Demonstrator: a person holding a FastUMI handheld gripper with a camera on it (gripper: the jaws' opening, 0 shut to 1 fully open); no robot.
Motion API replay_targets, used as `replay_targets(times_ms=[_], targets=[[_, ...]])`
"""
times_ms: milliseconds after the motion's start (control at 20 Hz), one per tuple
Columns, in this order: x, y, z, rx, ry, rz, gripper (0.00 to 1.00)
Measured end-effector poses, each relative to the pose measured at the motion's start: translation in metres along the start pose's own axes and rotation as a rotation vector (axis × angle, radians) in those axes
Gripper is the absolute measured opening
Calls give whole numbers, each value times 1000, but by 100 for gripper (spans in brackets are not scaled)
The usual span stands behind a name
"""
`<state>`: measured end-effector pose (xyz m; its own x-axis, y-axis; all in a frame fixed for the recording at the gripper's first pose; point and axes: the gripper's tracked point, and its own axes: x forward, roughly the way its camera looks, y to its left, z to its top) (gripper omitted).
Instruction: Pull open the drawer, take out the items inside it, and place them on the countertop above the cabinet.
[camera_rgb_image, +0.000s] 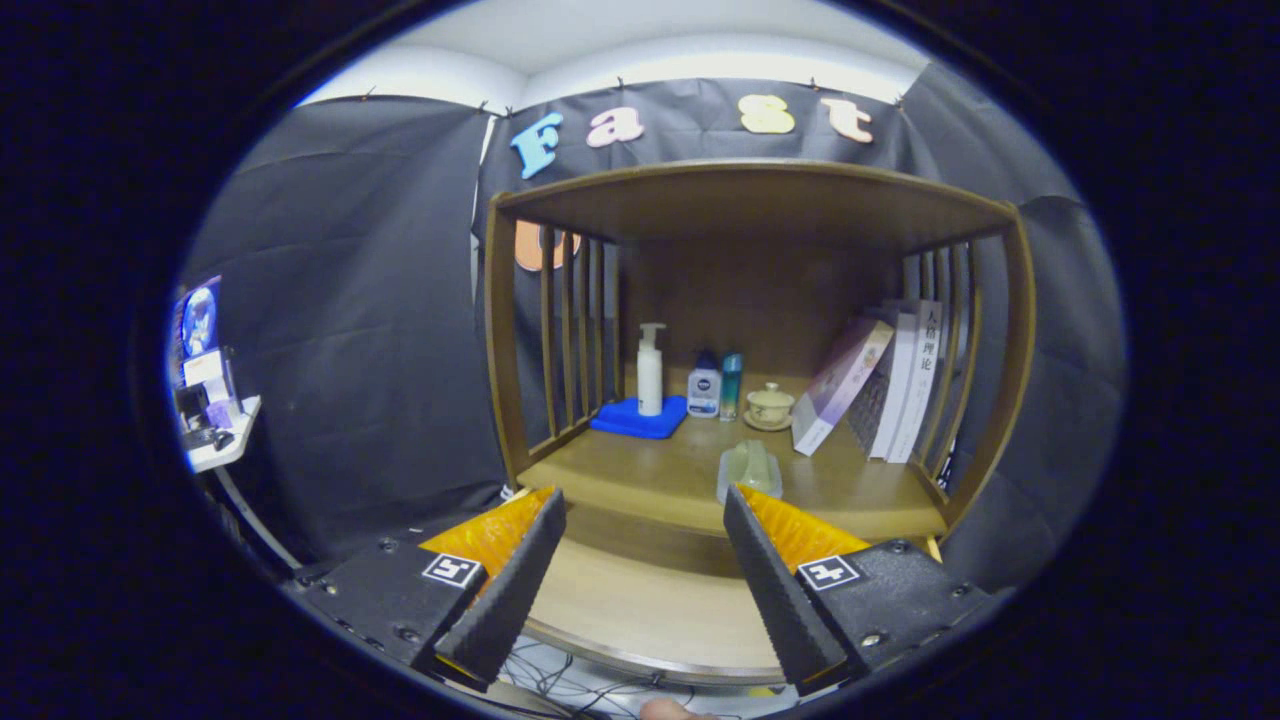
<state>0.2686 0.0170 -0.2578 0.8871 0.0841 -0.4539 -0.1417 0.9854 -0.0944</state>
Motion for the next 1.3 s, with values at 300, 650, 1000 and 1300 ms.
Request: replay_targets(times_ms=[300,650,1000,1300], targets=[[-23,16,-17,-13,-95,-1,100],[-38,19,-61,7,-172,-24,100],[-32,17,-142,15,-105,-52,100],[-24,10,-204,38,-13,-113,100]])
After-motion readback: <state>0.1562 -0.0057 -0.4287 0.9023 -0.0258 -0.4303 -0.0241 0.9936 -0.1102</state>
